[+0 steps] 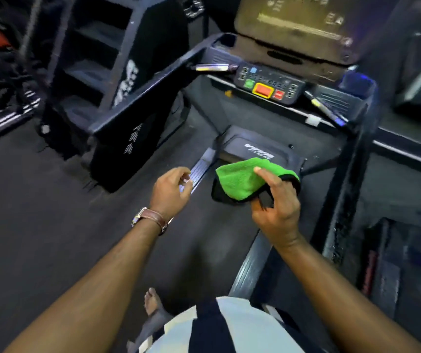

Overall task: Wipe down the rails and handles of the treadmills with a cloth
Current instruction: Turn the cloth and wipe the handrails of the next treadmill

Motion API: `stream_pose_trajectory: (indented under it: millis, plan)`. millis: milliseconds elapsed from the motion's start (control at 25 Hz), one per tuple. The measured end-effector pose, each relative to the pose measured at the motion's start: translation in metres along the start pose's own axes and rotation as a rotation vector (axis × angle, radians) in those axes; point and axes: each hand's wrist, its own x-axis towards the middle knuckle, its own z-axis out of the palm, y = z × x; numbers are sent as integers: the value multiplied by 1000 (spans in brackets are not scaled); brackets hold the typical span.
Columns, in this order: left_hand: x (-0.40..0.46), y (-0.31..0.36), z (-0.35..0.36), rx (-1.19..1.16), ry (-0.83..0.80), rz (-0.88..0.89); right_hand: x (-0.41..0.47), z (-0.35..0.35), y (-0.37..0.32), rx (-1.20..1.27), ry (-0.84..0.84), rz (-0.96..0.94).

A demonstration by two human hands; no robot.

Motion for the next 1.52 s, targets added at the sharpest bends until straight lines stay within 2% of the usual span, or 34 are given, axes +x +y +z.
stream_pose_trajectory:
  millis: [120, 360, 560, 600, 640, 720, 760, 800, 880, 1000, 1080, 1200, 1320, 1440, 1520]
  plan:
    - [37, -1, 23, -68, -152, 164, -5, -3, -7, -156, 41, 146]
    - [72, 45, 83, -210, -549, 653, -42, -29, -45, -641, 164, 414]
    - [87, 109, 151, -259, -731, 968, -73, -46, -34, -987, 323, 635]
    - [90, 123, 165, -269, -763, 1000, -77, -50, -18, -1011, 280, 742]
    - [91, 136, 178, -274, -795, 1034, -81, -53, -1, -1004, 159, 901]
    - [95, 161, 206, -266, -850, 1119, -92, -51, 35, -991, -246, 1238]
    - [96, 170, 216, -252, -882, 1151, -99, -44, 46, -1017, -379, 1317]
    - [96, 178, 225, -235, -913, 1174, -105, -38, 53, -1066, -419, 1344]
    - [99, 190, 242, -234, -943, 1215, -114, -28, 63, -1135, -362, 1381]
    - [104, 202, 267, -279, -933, 1307, -110, -36, 82, -1050, -304, 1513]
    - [109, 210, 281, -266, -937, 1355, -102, -52, 97, -847, -292, 1667]
    - [121, 214, 301, -271, -980, 1416, -108, -65, 90, -685, -274, 1725]
    - [138, 214, 316, -329, -1011, 1545, -114, -71, 76, -533, -105, 1905]
    - [149, 222, 327, -379, -1051, 1634, -87, -84, 124, -182, 55, 2167]
    - [155, 229, 335, -409, -1096, 1686, -79, -80, 143, -180, 45, 2150]
